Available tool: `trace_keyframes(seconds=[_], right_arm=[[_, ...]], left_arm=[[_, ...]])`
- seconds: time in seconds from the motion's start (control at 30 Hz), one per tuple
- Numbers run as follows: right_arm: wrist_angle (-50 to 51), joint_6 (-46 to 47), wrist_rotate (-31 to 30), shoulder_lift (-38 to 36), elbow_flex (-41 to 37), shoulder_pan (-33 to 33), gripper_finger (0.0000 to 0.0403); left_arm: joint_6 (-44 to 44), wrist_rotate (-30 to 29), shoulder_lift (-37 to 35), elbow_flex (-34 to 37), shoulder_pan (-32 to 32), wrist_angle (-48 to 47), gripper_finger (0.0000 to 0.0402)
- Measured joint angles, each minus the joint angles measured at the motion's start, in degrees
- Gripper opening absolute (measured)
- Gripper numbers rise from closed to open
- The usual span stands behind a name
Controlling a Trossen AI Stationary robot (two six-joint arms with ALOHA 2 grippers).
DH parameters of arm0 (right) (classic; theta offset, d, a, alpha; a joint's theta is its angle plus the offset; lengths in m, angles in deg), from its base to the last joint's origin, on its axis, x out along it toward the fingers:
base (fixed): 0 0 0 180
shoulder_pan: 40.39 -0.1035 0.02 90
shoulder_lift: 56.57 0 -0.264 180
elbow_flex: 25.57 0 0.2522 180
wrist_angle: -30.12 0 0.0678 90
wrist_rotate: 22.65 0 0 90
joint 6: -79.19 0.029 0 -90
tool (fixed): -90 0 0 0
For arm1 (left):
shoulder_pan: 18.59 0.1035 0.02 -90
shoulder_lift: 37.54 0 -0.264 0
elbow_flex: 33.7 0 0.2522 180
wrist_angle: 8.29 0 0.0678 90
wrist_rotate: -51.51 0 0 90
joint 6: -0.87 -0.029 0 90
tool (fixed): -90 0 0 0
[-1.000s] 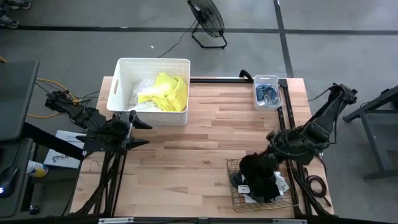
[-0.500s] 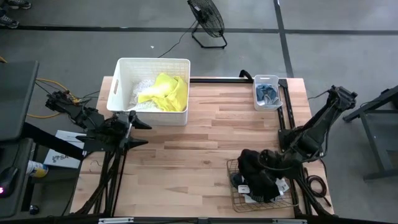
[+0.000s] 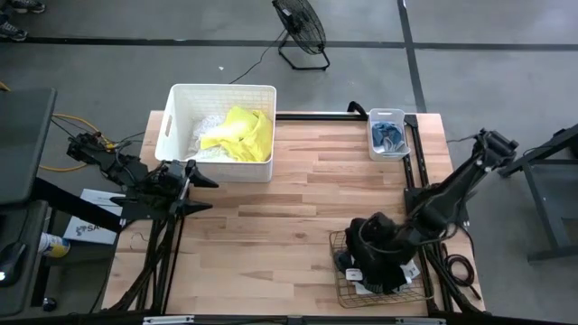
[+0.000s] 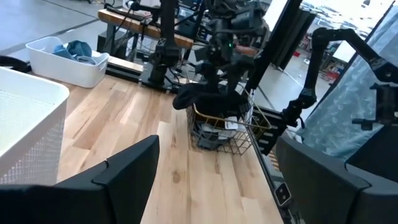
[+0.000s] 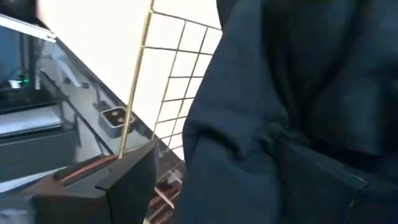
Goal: Pick & Place Cloths
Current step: Put the black underwear into the wire basket
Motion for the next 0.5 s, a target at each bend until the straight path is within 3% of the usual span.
trace_keyframes(seconds=[0.2, 0.37, 0.5], right_arm=[[-3.8, 0.4, 7.6, 7.0, 0.0, 1.4, 0.0314], [-0.4, 7.4, 16.7, 12.7, 0.0, 0.7, 0.0314], [0.5, 11.6, 17.9, 15.2, 0.0, -0.5, 0.0314]], left_arm=[[0.0, 0.2, 0.0, 0.0, 0.0, 0.0, 0.0319], [0.0, 0.3, 0.0, 0.0, 0.0, 0.0, 0.0319], [0.1, 1.5, 0.0, 0.0, 0.0, 0.3, 0.0319]])
